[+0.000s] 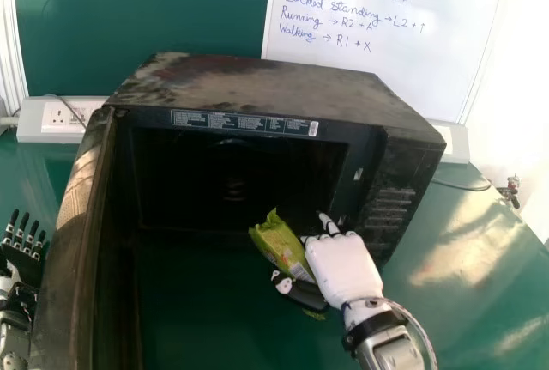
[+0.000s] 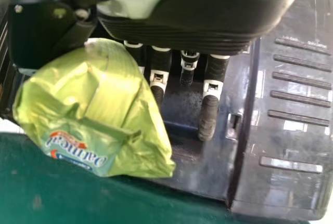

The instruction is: Put biscuit inside oven

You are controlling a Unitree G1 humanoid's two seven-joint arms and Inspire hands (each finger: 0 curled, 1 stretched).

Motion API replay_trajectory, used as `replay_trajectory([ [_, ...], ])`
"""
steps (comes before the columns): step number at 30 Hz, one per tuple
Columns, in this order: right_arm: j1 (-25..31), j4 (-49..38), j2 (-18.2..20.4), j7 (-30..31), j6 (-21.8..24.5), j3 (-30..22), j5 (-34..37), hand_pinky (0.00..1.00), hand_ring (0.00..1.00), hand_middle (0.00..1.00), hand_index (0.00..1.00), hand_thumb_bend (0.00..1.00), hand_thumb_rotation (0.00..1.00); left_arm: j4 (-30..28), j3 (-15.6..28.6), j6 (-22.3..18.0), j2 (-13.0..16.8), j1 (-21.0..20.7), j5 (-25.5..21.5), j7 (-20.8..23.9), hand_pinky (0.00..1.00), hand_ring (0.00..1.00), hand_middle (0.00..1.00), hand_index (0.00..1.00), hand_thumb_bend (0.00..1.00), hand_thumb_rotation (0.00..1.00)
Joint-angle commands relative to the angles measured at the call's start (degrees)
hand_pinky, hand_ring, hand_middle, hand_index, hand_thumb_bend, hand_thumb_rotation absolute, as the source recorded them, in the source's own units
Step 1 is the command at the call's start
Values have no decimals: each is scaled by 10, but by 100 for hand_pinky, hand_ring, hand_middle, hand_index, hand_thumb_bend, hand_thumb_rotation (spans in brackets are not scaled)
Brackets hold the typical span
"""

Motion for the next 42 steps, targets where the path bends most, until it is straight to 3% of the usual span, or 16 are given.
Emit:
replay_trajectory([
  [1,-19,2,6,-2,5,1,5,40,39,45,51,52,0,21,-7,15,-11,16,11,9,70,73,44,55,50,0],
  [5,-33,6,10,3,5,4,5,47,44,43,54,52,0,21,-6,13,-13,15,9,10,69,73,44,55,50,0],
  [10,-48,12,17,13,12,8,1,47,43,42,54,52,0,12,-7,17,-16,17,9,20,67,72,44,55,50,0],
  [21,-90,36,36,22,25,26,-2,38,39,41,53,52,0,22,-6,14,-12,14,9,14,70,75,44,55,50,0],
  [24,-102,51,35,14,20,29,7,37,38,47,49,53,0,19,-6,16,-13,14,8,17,69,73,44,55,50,0],
  [38,-156,112,47,-8,20,54,13,35,37,48,49,53,0,18,-6,16,-13,15,10,18,70,74,44,55,50,0],
  [42,-172,135,49,-26,17,61,17,36,37,41,53,52,0,19,-5,15,-14,17,8,14,69,74,44,55,50,0],
])
